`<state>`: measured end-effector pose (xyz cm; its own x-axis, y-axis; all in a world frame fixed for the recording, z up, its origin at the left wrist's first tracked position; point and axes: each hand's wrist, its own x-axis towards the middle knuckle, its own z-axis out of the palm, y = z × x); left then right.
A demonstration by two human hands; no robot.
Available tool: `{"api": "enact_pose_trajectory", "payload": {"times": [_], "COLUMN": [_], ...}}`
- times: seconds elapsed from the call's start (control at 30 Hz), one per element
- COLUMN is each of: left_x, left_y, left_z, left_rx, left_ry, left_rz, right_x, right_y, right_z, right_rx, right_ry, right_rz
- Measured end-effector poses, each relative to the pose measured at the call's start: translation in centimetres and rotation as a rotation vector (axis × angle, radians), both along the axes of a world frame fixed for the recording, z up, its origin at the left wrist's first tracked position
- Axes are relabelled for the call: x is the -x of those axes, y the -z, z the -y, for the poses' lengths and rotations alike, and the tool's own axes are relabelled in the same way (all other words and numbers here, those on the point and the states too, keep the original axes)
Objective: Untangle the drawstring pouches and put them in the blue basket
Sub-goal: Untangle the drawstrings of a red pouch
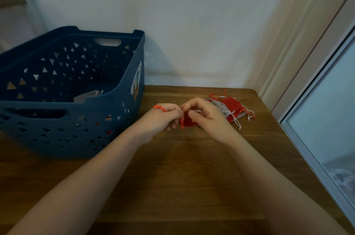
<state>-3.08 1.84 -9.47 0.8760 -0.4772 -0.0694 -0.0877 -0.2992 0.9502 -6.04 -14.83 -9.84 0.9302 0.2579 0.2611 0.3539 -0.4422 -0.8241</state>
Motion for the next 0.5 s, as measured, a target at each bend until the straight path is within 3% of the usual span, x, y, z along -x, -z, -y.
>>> {"api": "enact_pose_trajectory", "payload": {"times": [0.07,0.2,0.3,0.5], "left_x": [0.02,0.00,-0.09,0.05], "left_y": [-0.03,0.12,0.35,0.50], "left_z": [-0.11,-0.18,-0.10,0.12], "left_rx": [0.004,-0.075,-0.138,-0.336], "left_ry": [0.030,-0.014,-0.093,-0.026], "left_rz": [0.006,0.111,0.206,0.359], "right_x": [-0.11,-0.43,-0.56,-0.32], "right_y": [0.12,0.18,0.18,0.11], "right_z": [-0.10,-0.27,-0.35,-0.42], "right_rx": [-0.033,0.189,0.184,0.142], "right_ry": [-0.003,0.119,0.177,0.169], "right_rz": [-0.056,-0.038,-0.063,-0.211]}}
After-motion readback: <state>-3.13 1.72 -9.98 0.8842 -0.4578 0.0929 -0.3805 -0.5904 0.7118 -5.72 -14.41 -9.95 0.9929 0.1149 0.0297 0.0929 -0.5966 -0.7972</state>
